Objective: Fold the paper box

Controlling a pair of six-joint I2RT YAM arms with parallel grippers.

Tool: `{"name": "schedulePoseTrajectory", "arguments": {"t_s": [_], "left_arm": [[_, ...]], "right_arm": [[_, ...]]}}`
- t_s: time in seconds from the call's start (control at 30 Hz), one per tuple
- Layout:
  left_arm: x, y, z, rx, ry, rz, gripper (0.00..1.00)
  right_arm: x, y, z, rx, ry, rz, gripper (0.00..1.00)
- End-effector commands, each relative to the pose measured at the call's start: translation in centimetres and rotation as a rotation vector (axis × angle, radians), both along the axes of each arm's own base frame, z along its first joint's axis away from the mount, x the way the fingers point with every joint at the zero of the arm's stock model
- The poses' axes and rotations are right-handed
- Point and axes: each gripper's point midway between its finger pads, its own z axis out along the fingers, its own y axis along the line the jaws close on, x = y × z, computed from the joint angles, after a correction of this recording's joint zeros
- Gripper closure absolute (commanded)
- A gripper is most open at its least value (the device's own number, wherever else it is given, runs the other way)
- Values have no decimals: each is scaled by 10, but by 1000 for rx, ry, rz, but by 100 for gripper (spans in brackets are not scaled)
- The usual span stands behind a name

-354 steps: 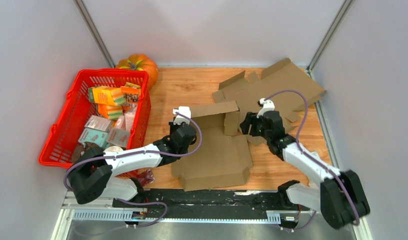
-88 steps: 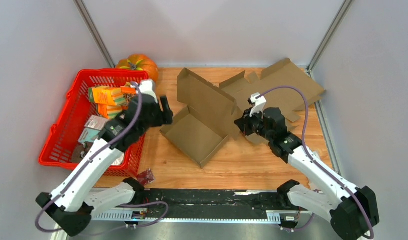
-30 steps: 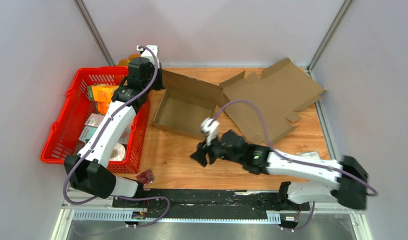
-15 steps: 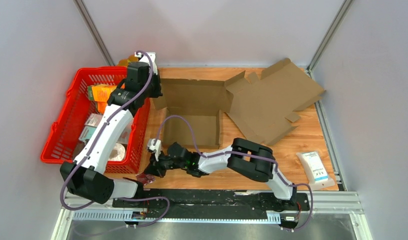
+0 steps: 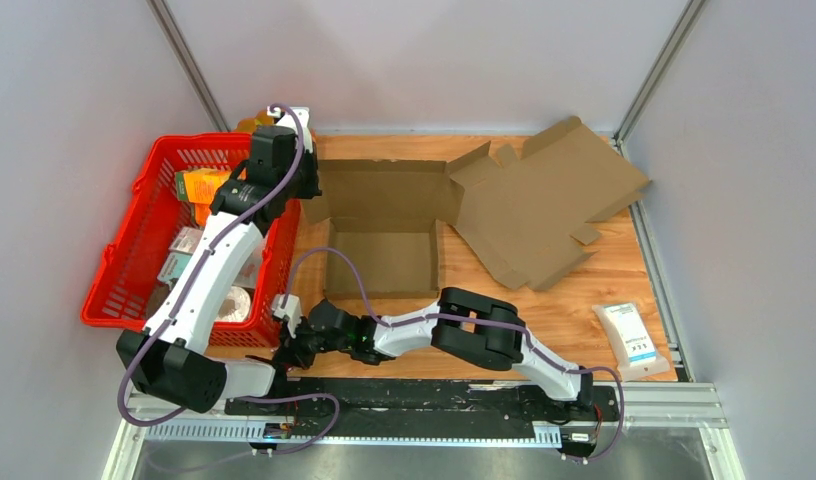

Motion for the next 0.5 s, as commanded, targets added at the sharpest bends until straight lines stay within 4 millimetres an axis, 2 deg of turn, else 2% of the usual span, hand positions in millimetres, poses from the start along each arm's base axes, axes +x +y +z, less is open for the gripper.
{"name": "schedulePoseTrajectory", "arguments": {"t_s": [0.0,0.3,0.4,0.47], "left_arm": [[-2,1,21,-3,-60,-10,100],[-5,3,26,-13,-69,1,100],[-6,3,28,-7,-74,-3,100],[-7,6,27,9,-72,-1,100]], "right_arm": [[13,-6,-17,-65,-31,-66,100],[19,-17,-60,-223,-14,-67,100],[25,-24,-60,-256,-19,-116,100],[39,-38,-65,-317,-43,-204,100]]}}
